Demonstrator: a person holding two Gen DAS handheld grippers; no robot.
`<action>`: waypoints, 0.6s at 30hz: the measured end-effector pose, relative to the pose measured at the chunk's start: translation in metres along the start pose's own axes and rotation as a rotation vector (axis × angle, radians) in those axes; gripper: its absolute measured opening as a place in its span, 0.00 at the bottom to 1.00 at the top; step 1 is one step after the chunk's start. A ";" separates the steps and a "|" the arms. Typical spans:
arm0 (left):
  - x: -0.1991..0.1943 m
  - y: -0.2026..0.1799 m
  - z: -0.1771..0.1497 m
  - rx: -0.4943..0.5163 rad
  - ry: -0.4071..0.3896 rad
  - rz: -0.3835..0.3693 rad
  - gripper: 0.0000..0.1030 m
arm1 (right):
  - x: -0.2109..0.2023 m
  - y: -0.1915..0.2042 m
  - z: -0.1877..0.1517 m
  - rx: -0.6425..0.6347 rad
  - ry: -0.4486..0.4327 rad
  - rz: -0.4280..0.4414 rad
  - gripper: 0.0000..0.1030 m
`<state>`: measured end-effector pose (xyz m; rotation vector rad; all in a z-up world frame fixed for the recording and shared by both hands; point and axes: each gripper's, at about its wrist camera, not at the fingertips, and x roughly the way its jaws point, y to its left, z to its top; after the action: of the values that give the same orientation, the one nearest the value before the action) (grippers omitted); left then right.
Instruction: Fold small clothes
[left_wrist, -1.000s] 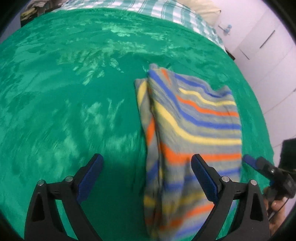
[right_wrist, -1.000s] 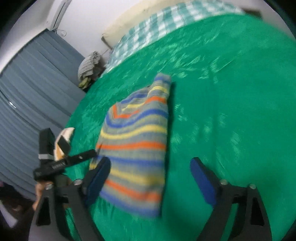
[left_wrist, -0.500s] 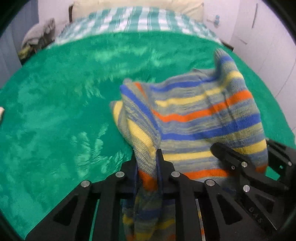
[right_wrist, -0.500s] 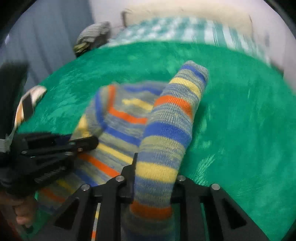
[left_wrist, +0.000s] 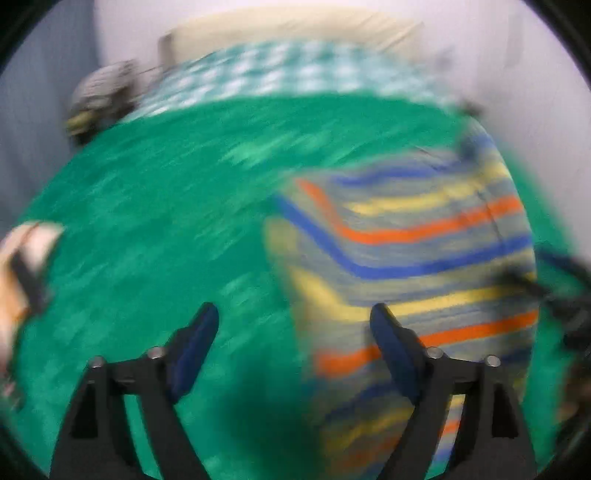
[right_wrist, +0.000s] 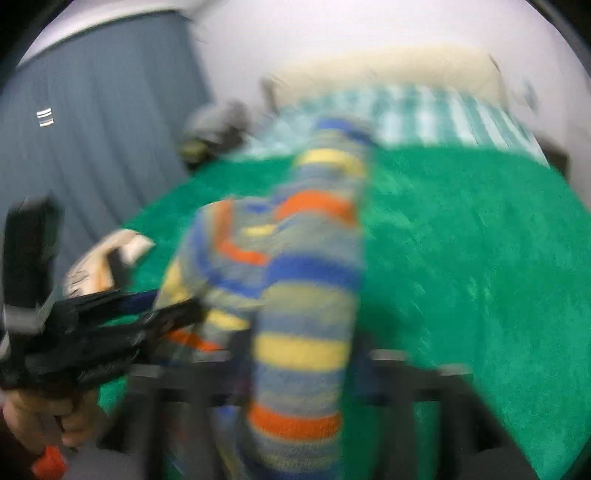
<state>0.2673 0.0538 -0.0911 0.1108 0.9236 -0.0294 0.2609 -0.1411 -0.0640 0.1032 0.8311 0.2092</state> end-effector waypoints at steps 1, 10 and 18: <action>0.001 0.005 -0.014 -0.004 0.019 0.022 0.80 | 0.002 -0.012 -0.007 0.015 0.025 -0.069 0.94; -0.067 -0.002 -0.124 0.046 -0.018 0.076 0.95 | -0.070 -0.021 -0.116 -0.051 0.117 -0.171 0.95; -0.132 -0.024 -0.125 0.077 -0.091 0.055 0.98 | -0.137 0.015 -0.131 -0.058 0.076 -0.225 0.95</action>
<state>0.0870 0.0403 -0.0624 0.2050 0.8284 -0.0188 0.0718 -0.1555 -0.0507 -0.0534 0.9048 0.0255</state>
